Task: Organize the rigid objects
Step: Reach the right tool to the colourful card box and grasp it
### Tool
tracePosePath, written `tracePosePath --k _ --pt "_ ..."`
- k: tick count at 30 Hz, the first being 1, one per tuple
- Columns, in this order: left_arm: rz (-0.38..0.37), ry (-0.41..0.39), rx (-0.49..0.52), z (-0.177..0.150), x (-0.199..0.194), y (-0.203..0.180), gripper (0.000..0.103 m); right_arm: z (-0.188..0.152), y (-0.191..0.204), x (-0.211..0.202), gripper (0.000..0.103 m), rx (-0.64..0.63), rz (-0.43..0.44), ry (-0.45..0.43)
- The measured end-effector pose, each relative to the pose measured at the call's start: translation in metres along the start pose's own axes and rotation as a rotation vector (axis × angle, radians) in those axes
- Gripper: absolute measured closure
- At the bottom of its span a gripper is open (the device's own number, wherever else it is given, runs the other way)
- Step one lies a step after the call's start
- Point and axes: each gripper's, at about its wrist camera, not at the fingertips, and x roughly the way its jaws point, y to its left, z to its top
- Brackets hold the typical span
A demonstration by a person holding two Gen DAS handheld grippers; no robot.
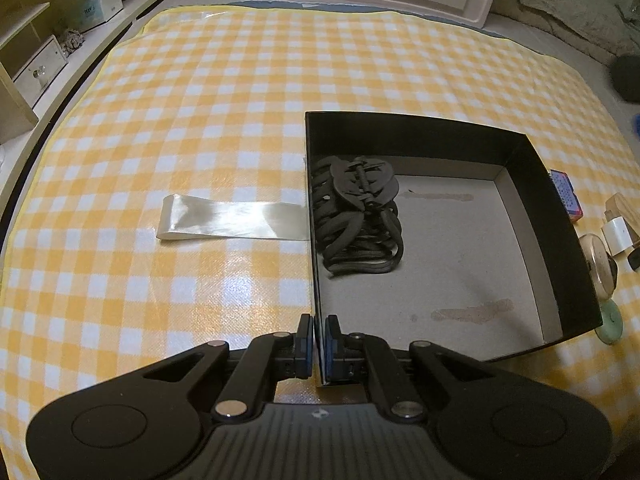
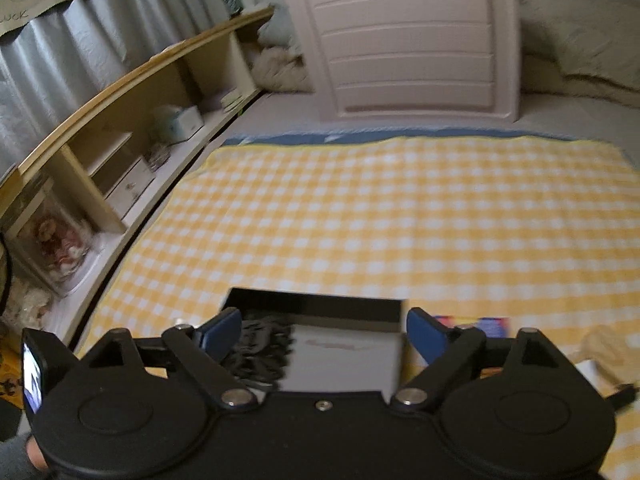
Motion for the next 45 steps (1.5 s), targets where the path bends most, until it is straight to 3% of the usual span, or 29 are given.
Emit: tracePosePath --k 7,19,28,34,45 --pt "0.015 0.000 0.007 -0.001 -0.002 -0.002 0.097 -0.001 -0.040 -0.017 0.000 0.039 -0.122 -0.024" --pt "0.014 0.005 0.002 0.000 -0.002 -0.006 0.097 0.004 -0.105 0.049 0.000 0.170 -0.266 0.202" --pt "0.006 0.015 -0.002 0.001 -0.008 0.001 0.097 -0.012 -0.107 0.111 0.001 0.194 -0.247 0.310" --pt "0.000 0.021 -0.007 0.002 -0.006 0.001 0.097 -0.014 -0.095 0.138 0.001 0.174 -0.240 0.335" --pt "0.016 0.046 -0.033 0.004 -0.004 0.003 0.097 -0.023 -0.093 0.171 0.003 0.249 -0.330 0.348"
